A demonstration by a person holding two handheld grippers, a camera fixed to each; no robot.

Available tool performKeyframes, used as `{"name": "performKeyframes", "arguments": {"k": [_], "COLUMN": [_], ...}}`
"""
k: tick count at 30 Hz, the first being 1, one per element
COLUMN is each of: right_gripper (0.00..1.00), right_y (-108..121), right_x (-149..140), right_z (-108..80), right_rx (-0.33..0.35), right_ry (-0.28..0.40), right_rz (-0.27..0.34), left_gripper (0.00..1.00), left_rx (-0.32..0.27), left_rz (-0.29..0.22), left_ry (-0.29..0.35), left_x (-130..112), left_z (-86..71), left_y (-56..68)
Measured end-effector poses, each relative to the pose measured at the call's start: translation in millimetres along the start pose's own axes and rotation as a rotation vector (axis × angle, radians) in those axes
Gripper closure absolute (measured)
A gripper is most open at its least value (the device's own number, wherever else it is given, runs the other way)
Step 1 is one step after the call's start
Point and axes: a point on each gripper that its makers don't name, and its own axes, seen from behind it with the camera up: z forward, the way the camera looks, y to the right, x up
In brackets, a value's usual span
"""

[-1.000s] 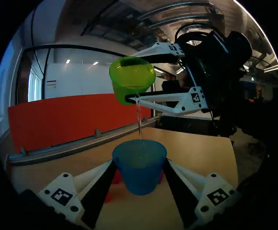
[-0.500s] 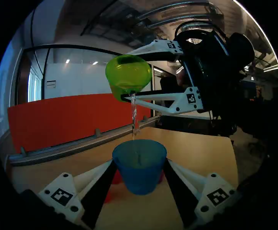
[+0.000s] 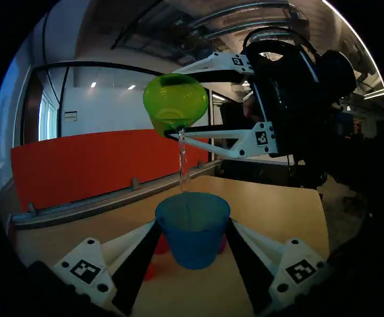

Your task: Pour water

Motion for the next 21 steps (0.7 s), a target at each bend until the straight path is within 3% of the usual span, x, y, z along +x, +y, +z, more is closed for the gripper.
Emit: {"name": "performKeyframes", "arguments": {"k": [21], "right_gripper": [0.1], "right_y": [7.6], "right_x": [5.8], "right_z": [1.6], "right_rx": [-0.02], "right_ry": [0.007], "right_rz": [-0.088], "left_gripper": [0.15], "left_rx": [0.0], "left_rz": [0.005], "left_ry": [0.001], "left_x": [2.3], "left_z": [-0.3], "left_y": [1.2]}}
